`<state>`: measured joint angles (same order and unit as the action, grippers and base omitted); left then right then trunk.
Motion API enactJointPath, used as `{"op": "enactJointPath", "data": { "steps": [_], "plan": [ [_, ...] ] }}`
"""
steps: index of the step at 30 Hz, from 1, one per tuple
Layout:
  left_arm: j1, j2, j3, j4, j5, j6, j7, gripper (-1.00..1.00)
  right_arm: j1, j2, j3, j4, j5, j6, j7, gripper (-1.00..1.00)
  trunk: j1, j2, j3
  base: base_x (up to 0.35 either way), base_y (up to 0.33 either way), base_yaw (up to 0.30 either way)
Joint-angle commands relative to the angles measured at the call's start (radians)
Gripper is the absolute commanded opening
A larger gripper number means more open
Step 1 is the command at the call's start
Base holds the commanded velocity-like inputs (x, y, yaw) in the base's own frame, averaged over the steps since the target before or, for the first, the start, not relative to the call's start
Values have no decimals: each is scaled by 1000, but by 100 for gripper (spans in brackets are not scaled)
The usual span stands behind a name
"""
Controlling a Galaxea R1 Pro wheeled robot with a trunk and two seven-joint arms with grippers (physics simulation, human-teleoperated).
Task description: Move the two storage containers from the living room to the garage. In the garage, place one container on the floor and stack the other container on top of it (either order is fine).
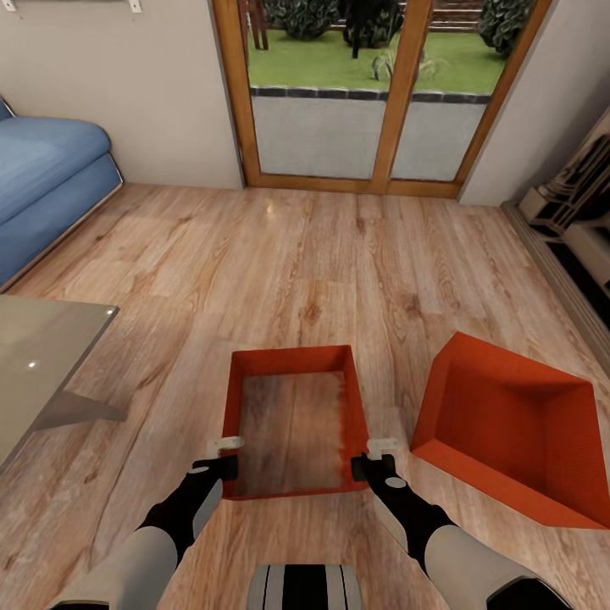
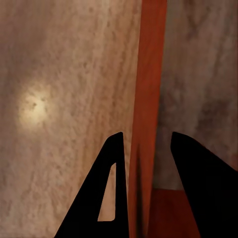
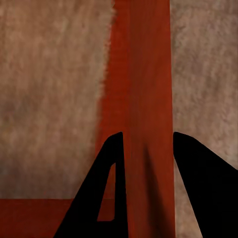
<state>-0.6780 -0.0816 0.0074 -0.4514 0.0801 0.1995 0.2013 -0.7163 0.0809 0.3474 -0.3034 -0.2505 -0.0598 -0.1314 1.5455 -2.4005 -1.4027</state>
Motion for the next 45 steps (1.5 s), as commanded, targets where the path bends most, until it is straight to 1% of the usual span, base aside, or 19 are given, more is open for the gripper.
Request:
{"op": "enactJointPath", "data": {
  "steps": [1, 15, 45],
  "plan": [
    [0, 0, 2, -3, -2, 6, 7, -100, 0, -1, 7, 13, -18, -5, -2, -100, 0, 0, -1, 0, 0, 0],
    [0, -2, 0, -4, -2, 6, 7, -100, 0, 0, 7, 13, -17, -5, -2, -100, 0, 0, -1, 0, 0, 0],
    [0, -2, 2, -4, -1, 6, 6, -100, 0, -1, 7, 13, -16, -6, -1, -100, -115, 210, 93, 0, 0, 0]
  ]
}}
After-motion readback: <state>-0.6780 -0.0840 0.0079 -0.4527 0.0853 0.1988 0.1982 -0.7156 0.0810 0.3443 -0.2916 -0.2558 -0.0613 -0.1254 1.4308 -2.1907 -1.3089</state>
